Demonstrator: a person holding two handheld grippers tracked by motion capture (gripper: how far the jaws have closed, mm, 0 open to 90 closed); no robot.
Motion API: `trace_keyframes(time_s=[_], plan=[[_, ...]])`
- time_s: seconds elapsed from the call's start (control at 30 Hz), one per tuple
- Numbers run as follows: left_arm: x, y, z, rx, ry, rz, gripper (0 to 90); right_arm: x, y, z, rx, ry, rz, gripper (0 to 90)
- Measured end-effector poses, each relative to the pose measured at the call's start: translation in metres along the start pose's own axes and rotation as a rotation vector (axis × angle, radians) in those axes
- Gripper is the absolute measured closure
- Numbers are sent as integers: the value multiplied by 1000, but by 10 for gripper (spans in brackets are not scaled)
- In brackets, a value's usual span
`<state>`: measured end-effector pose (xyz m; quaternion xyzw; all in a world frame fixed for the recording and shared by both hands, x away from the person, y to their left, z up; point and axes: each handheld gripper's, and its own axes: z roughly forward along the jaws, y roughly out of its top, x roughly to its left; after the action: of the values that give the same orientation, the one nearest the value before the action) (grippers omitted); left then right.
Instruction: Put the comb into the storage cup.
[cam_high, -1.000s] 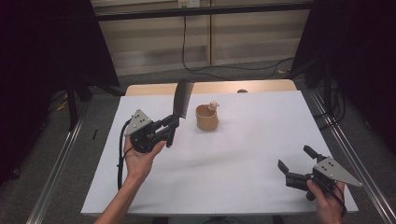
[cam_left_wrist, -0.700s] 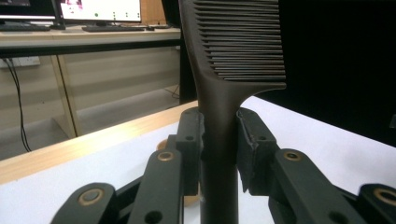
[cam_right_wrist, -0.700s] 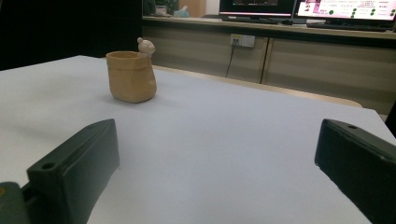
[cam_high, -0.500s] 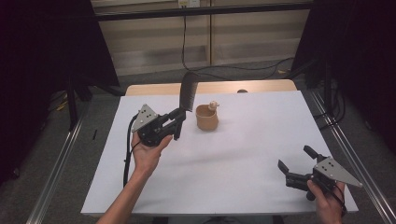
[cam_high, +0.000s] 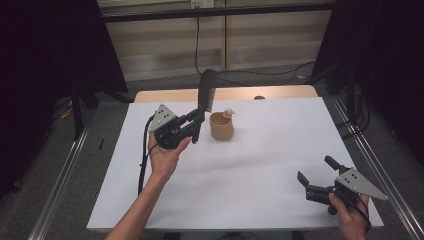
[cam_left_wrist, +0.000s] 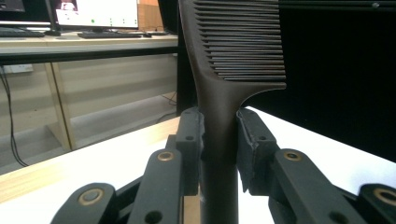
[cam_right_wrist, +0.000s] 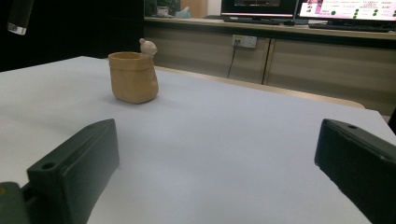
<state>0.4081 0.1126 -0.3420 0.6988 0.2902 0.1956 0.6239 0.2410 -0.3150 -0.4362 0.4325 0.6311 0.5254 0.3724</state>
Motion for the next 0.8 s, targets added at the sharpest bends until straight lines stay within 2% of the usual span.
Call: trace_keyframes(time_s=[0.07,0.13,0.2,0.27,0.5,0.57,0.63,0.8], plan=[[2,0,4,7,5,19,728,0,0,0,2,0,0,0],[4,0,10,16,1,2,728,0,0,0,3,1,0,0],[6,2,13,22,-7,13,728,0,0,0,1,3,0,0],[6,5,16,24,-13,4,728,0,0,0,1,-3,2,0],[6,15,25,-7,-26,6,727,0,0,0,2,-1,-3,0],[6,15,29,-23,-12,37,728,0,0,0,3,-3,-1,0],[8,15,33,-19,-24,16,728,0,0,0,3,-2,-2,0],[13,14,43,-19,-15,13,728,0,0,0,1,-2,-5,0]])
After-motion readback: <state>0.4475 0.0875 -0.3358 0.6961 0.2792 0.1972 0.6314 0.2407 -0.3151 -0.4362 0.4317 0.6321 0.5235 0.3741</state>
